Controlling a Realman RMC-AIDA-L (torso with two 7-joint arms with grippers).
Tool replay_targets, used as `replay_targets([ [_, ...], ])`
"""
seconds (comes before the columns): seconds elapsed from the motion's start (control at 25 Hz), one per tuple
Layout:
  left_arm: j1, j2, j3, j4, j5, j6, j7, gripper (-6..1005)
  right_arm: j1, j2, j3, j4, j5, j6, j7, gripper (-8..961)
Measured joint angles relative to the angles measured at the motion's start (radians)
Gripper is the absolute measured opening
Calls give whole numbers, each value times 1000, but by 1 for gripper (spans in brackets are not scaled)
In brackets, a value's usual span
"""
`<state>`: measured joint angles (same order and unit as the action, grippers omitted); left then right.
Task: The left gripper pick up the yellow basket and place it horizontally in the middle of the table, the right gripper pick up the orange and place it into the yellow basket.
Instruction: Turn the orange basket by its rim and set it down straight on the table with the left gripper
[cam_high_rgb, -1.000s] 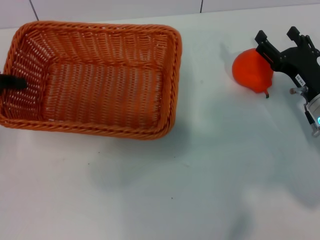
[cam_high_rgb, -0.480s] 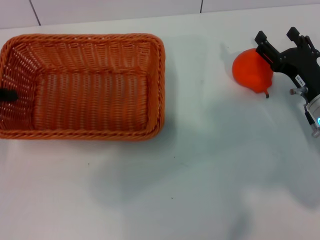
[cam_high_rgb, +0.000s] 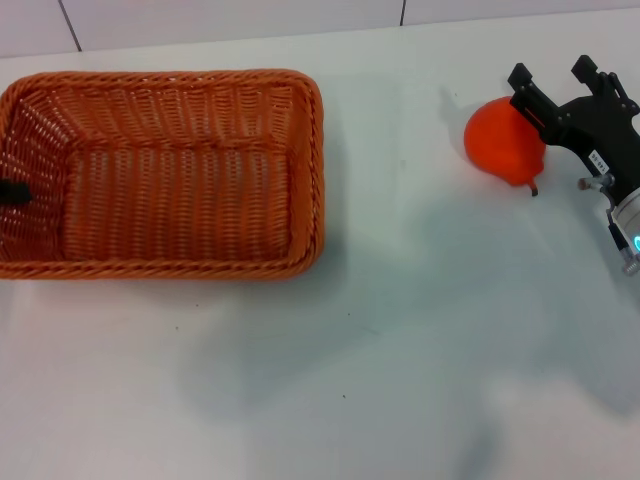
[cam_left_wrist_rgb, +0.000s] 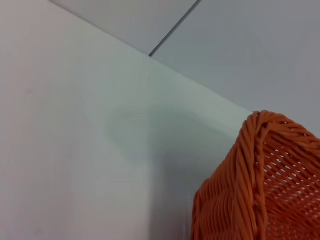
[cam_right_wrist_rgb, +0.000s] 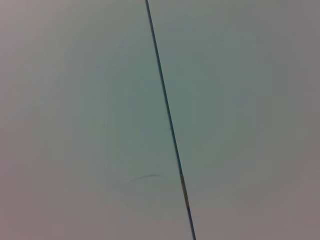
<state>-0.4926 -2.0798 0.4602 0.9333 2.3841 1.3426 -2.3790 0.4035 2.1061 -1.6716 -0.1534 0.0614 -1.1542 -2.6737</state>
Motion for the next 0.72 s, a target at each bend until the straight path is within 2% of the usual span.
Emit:
replay_targets([
  [0.2,-1,-2,10,18,0,1,0,159,-1,0,-1,0,0,1,0,901],
  [0.4,4,-15,12,66,0,9,-1,161,0,0,-1,0,0,1,0,899],
  [0.68,5,-17,12,72,0,8,-2,164,0,0,-1,0,0,1,0,896],
  [0.72,5,-17,12,72,0,7,-2,189,0,0,-2,0,0,1,0,896],
])
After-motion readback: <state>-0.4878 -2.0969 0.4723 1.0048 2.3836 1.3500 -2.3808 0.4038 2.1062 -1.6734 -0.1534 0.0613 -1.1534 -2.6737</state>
